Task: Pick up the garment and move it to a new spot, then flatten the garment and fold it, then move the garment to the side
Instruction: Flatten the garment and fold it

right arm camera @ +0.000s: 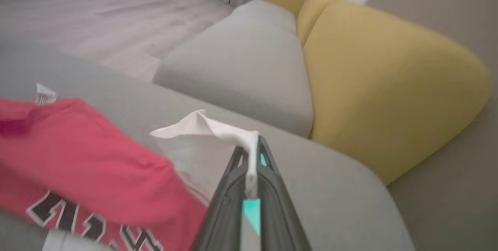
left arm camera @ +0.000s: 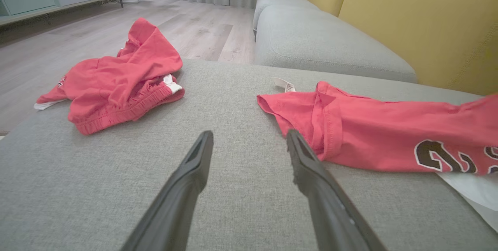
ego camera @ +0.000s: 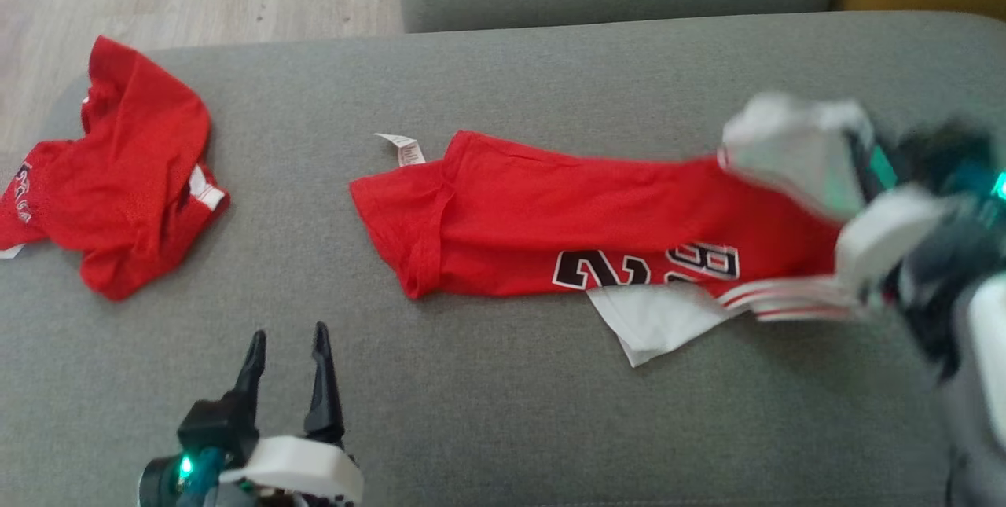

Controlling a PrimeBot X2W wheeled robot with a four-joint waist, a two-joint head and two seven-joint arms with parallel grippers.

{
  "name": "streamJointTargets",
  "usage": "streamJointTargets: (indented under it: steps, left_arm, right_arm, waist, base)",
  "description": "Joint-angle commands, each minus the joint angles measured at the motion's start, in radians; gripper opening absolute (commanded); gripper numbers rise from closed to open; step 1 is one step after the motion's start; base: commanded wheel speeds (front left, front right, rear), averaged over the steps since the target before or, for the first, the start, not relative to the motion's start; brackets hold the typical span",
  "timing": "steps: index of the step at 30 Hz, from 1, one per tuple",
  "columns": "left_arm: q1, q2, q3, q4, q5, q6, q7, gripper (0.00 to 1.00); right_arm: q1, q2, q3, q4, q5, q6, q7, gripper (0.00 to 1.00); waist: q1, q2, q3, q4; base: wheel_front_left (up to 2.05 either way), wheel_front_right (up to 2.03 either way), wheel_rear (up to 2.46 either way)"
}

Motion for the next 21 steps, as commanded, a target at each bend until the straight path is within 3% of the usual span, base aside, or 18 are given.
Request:
streamJointTargets:
  steps: [1, 3, 9, 21]
  left_arm:
    - [-0.060, -0.006, 0.021, -0.028, -0.006, 0.006, -0.012, 1.00]
    - [-0.068, -0.006, 0.011, -0.026, -0.012, 0.008, -0.012, 1.00]
    - [-0.080, -0.006, -0.018, -0.023, -0.033, 0.021, -0.012, 1.00]
    - [-0.092, -0.006, -0.035, -0.019, -0.040, 0.034, -0.012, 1.00]
  right_arm:
    - [-0.091, -0.034, 0.027, -0.046, 0.024, 0.008, 0.020, 0.00]
    - [-0.166, -0.069, 0.044, -0.035, 0.027, 0.008, 0.035, 0.00]
    - [-0.362, -0.091, 0.086, 0.090, 0.028, 0.008, -0.013, 0.00]
    - [-0.627, -0.070, 0.155, 0.399, -0.073, 0.008, -0.333, 0.00]
  waist:
    - [0.0000, 0.0000, 0.001, 0.005]
    - [0.0000, 0.0000, 0.004, 0.013]
    - [0.0000, 0.0000, 0.005, 0.039]
    - [0.0000, 0.0000, 0.011, 0.040]
  base:
    - [0.00, 0.00, 0.00]
    - [0.00, 0.00, 0.00]
    - [0.00, 0.00, 0.00]
    - [0.00, 0.00, 0.00]
